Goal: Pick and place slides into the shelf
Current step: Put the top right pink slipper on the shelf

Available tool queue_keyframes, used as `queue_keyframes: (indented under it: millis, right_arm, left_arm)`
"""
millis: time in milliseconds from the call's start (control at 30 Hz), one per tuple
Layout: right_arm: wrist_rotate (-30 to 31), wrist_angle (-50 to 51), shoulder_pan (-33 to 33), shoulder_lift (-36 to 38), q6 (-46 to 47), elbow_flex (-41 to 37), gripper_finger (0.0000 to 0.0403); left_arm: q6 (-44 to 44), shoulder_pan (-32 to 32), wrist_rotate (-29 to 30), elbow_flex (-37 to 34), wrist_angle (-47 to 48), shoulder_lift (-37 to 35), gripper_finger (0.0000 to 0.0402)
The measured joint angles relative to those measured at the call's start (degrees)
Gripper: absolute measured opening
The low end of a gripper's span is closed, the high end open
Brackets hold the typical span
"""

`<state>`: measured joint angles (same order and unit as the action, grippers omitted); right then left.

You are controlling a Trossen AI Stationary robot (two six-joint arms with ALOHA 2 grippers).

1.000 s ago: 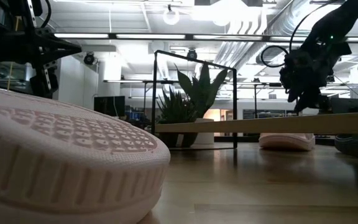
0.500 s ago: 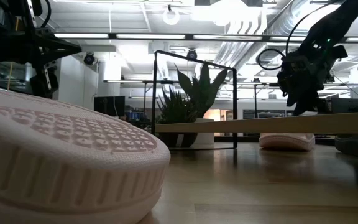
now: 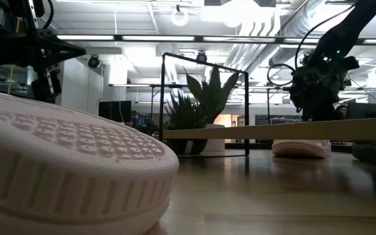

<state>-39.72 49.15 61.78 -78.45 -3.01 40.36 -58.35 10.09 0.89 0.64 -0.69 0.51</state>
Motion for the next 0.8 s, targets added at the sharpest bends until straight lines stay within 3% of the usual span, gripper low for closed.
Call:
queue_keyframes:
  millis: [267,800]
  right_arm:
    - [-1.3,0.1,-0.5,-2.9,-0.4,0.0,0.0162]
    - [-0.7,-0.9,-7.5,-3.0,0.6,0.0,0.0162]
  left_arm:
    - [0.0,0.0,0.0,0.0,0.0,0.0,0.0001]
    - [1.1,0.0,0.0,0.0,0.0,0.0,0.0001]
